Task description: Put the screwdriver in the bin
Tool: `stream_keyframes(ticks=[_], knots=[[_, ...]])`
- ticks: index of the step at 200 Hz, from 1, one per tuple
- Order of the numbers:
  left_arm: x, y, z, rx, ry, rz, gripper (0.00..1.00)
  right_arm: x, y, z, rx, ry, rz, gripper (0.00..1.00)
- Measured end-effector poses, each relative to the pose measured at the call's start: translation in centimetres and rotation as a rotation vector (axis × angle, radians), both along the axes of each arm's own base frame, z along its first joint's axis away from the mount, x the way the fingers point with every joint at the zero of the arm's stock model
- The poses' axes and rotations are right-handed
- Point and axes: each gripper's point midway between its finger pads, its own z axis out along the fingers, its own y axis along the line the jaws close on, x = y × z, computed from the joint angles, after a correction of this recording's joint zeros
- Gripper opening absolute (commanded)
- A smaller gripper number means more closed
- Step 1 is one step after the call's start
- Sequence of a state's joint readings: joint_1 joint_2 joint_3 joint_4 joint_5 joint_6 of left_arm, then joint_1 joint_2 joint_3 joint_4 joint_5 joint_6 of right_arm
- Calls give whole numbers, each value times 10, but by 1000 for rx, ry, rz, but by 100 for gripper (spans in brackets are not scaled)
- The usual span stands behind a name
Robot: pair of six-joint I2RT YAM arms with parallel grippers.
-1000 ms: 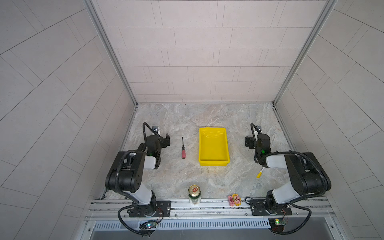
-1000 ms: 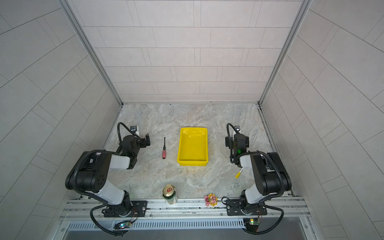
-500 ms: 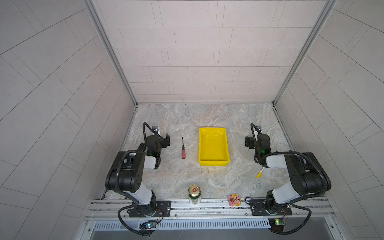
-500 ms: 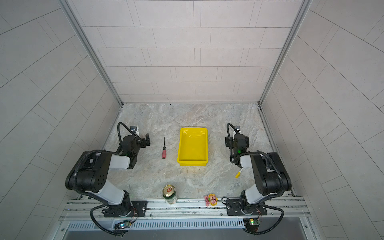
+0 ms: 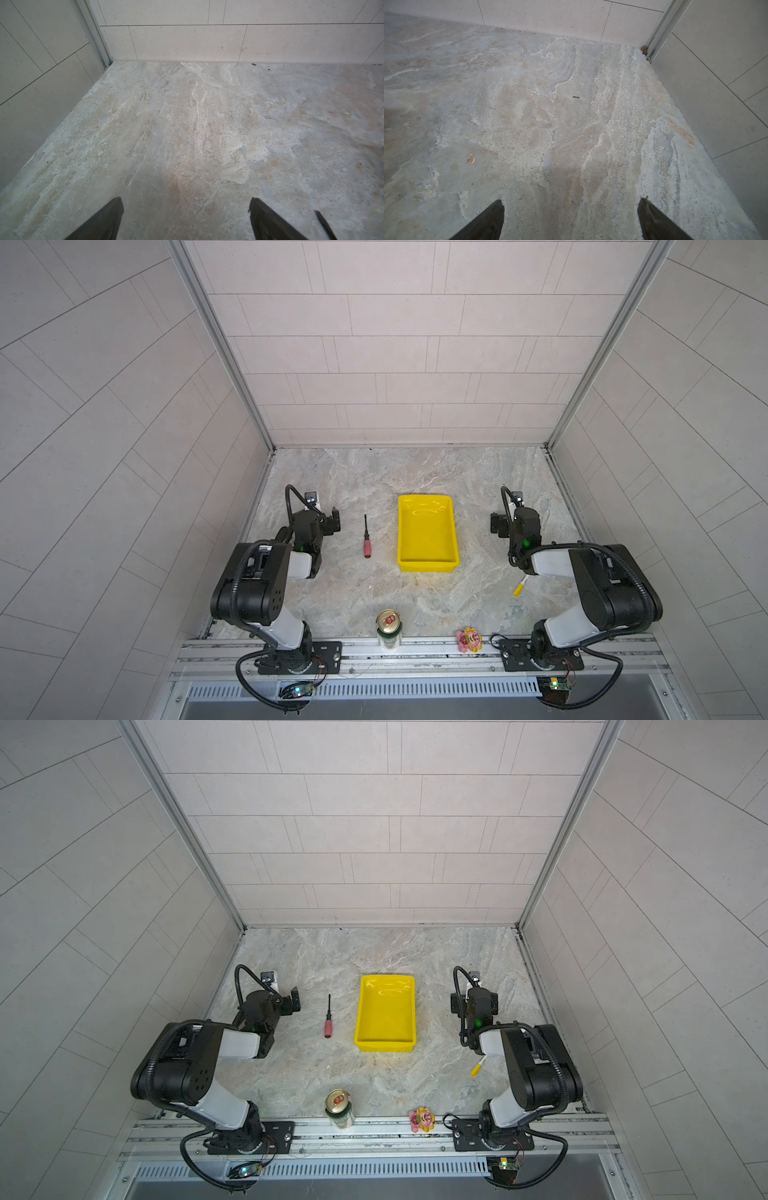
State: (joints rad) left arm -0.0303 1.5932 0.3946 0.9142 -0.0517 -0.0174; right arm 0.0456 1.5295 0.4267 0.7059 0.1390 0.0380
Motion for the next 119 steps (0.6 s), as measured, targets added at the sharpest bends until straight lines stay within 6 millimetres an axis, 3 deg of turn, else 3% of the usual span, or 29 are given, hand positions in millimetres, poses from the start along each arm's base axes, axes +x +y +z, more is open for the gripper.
stream_keyframes(ticks=[119], knots=[[-3, 9, -2, 13, 23, 50, 100, 0, -1, 1, 5, 2, 3, 99]])
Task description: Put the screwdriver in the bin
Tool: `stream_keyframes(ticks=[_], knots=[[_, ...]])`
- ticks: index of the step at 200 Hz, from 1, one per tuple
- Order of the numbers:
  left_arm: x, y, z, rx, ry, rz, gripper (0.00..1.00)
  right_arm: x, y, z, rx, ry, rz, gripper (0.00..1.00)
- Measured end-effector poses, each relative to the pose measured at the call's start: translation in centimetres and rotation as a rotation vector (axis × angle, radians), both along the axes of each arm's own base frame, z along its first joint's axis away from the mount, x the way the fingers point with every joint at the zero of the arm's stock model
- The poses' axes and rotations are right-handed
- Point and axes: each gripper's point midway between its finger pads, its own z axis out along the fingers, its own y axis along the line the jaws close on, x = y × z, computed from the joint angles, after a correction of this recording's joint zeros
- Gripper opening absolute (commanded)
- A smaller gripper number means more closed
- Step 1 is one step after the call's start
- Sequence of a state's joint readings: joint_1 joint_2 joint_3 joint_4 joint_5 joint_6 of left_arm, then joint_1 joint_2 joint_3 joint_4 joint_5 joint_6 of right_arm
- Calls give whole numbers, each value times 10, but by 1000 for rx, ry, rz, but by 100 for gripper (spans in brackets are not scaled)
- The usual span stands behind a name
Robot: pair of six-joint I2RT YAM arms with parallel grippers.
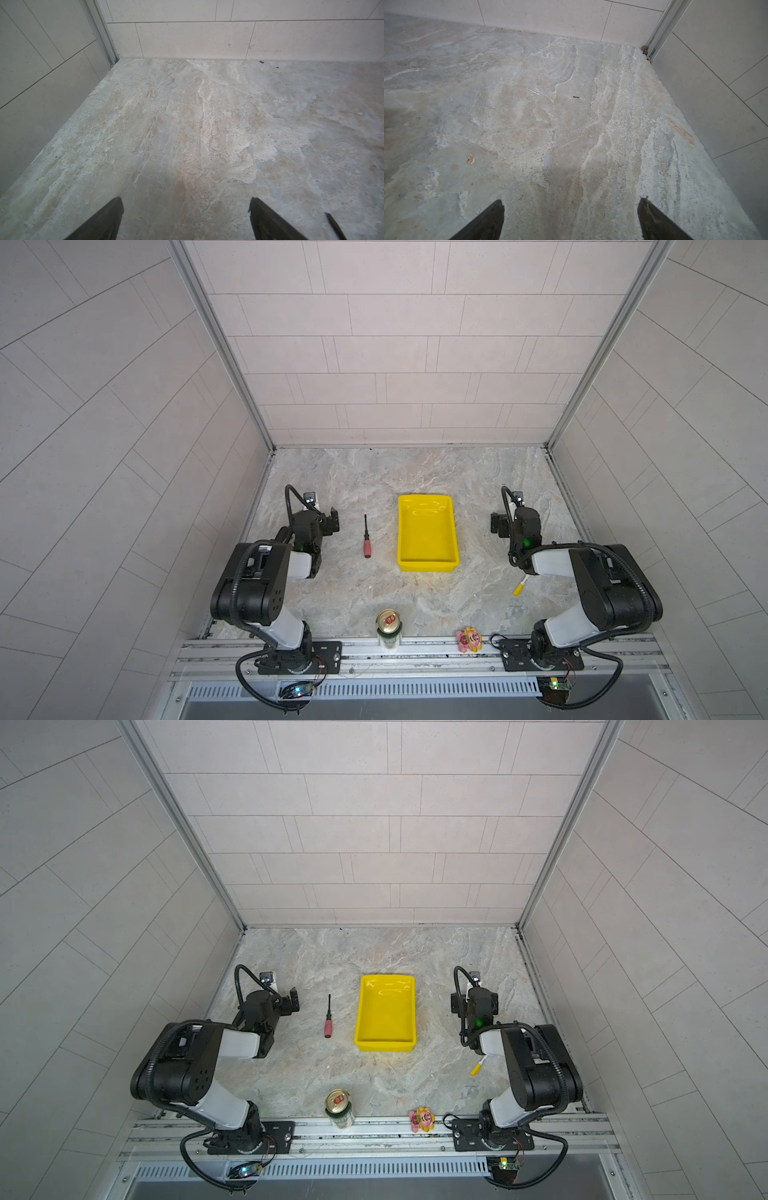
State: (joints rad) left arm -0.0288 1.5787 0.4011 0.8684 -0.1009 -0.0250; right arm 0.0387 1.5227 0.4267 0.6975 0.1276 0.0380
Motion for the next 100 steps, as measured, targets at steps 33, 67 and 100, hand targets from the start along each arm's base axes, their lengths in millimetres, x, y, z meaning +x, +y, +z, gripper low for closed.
stream_keyframes(ticks=[33, 67, 100], knots=[[-4, 4, 50, 25, -41, 68, 100, 9, 6, 28, 31, 27, 37, 99], [-11, -1, 158, -113, -191, 107, 100, 13, 17, 99, 111, -77, 69, 99], [-20, -13, 191, -250, -125, 85, 100, -24, 22, 133, 161, -79, 82, 99]])
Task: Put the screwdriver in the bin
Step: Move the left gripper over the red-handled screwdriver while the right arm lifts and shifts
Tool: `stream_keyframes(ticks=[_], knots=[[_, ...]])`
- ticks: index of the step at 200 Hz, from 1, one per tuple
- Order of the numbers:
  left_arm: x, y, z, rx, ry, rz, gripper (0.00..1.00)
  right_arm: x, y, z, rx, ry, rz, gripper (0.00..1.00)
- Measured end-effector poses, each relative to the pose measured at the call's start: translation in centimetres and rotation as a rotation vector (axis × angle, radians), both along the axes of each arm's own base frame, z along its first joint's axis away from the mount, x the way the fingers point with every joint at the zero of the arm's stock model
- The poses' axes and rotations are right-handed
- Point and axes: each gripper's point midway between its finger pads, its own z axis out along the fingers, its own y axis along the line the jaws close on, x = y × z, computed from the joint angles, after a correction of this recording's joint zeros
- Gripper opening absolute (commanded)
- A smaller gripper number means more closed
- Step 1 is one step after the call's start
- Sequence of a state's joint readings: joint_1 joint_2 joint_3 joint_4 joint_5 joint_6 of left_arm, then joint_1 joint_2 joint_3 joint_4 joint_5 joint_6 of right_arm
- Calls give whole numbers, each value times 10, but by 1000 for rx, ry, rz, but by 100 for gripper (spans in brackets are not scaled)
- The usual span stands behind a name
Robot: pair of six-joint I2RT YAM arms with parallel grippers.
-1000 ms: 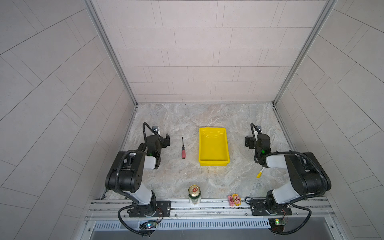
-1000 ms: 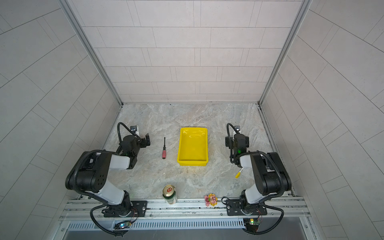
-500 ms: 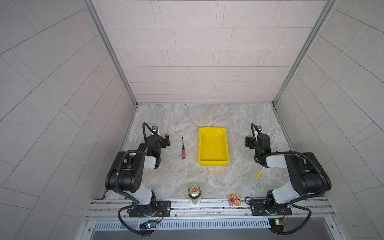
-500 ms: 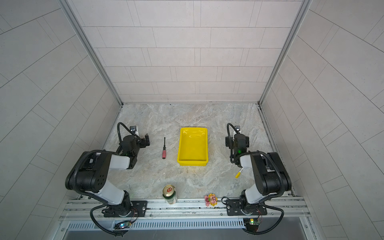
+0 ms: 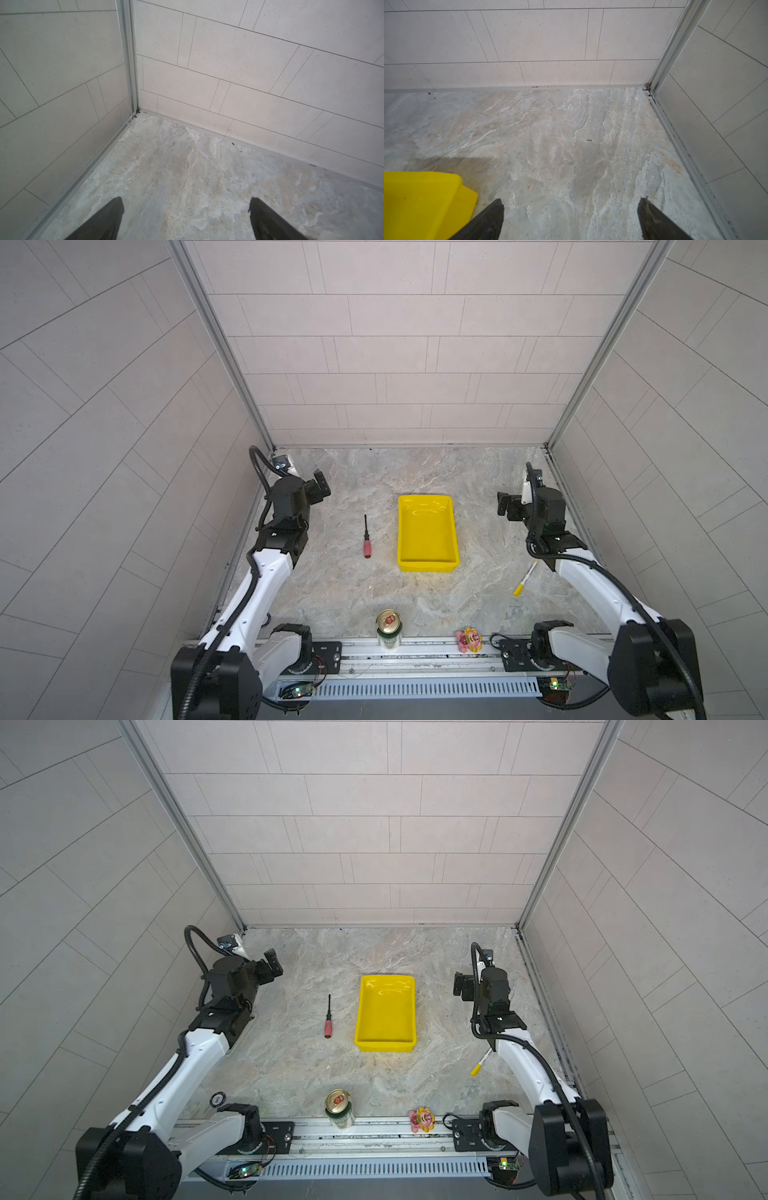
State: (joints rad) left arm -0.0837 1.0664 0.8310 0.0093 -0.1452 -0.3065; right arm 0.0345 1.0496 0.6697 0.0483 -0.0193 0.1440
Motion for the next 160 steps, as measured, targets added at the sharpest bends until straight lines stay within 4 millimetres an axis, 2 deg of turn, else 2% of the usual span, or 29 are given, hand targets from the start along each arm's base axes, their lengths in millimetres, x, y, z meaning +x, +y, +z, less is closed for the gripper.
stream_keyframes(ticks=[12, 37, 56, 75, 90, 119, 151, 160], knots=[[-4, -9, -14, -51, 72, -36, 100, -14, 1, 17, 11, 2, 8, 99], [-16, -27, -68, -128, 287, -101, 100, -42, 3, 65, 34, -51, 15, 99], [-24, -42, -107, -139, 438, -134, 100, -63, 1, 78, 66, -69, -3, 99], [-32, -60, -136, -126, 579, -177, 100, -82, 2, 69, 83, -23, -7, 99], [-33, -74, -149, -116, 662, -214, 100, -93, 2, 55, 94, 27, -11, 99], [-31, -97, -162, -96, 764, -279, 100, -107, 5, 23, 117, 157, -11, 99], [-51, -116, -176, -14, 851, -325, 100, -116, 7, -3, 130, 268, -11, 99], [-56, -123, -177, 7, 865, -344, 93, -119, 7, -8, 131, 288, -11, 99]])
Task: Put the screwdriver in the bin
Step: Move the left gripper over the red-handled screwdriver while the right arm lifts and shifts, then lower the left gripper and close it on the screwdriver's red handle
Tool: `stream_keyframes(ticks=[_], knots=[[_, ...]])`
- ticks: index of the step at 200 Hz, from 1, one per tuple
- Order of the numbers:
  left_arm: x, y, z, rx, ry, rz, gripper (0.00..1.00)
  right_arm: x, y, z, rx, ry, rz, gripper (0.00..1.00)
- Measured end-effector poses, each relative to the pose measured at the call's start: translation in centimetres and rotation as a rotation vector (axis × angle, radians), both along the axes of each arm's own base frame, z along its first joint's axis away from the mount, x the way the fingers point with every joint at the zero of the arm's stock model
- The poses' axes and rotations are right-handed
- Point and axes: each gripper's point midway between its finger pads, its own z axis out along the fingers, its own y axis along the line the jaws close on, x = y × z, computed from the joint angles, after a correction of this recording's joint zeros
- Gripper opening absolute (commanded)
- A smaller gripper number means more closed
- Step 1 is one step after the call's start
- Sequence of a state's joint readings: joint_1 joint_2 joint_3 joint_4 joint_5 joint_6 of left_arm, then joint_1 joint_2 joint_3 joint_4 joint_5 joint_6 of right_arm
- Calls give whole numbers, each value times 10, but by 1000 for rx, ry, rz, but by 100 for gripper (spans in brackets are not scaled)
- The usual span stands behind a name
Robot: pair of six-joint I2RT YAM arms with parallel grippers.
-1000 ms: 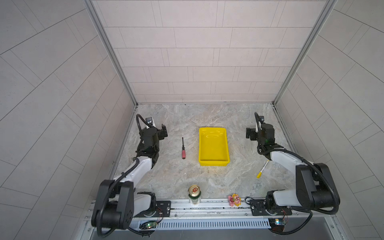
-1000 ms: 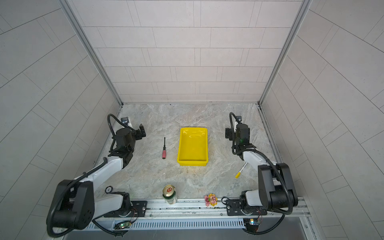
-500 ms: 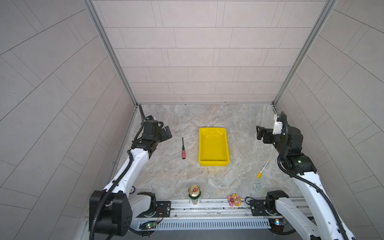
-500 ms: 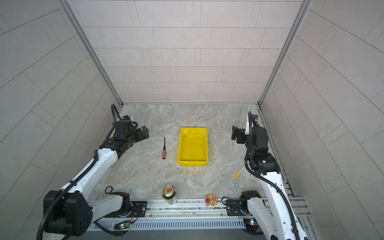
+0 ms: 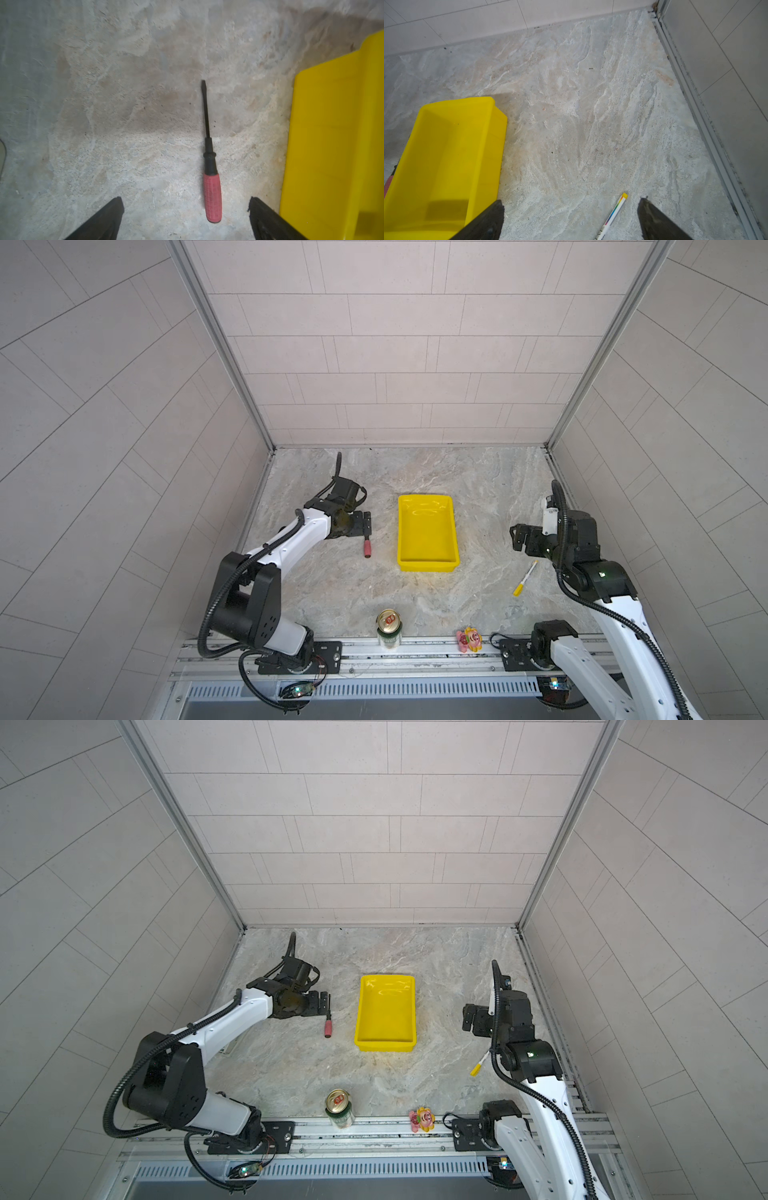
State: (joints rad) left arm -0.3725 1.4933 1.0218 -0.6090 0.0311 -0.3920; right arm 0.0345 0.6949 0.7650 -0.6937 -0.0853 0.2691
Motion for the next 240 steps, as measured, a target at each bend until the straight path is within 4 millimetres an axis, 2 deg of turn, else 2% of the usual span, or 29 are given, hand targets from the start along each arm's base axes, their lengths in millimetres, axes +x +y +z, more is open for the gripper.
stream_keyframes(ticks=[28, 82, 118, 157, 240], knots=[[-9, -15, -3, 6, 20, -41, 91, -6, 0, -13, 1, 37, 0, 99], [-17, -5, -17, 19, 47, 38, 87, -7, 1, -24, 4, 76, 3, 99], [-17, -15, -26, 12, 57, 61, 84, -7, 1, -27, 8, 82, 4, 99], [-18, -26, -40, 14, 78, 83, 75, -7, 1, -27, 12, 81, 0, 99], [-18, -25, -58, 16, 107, 132, 63, -8, 2, -29, 18, 88, -3, 99]])
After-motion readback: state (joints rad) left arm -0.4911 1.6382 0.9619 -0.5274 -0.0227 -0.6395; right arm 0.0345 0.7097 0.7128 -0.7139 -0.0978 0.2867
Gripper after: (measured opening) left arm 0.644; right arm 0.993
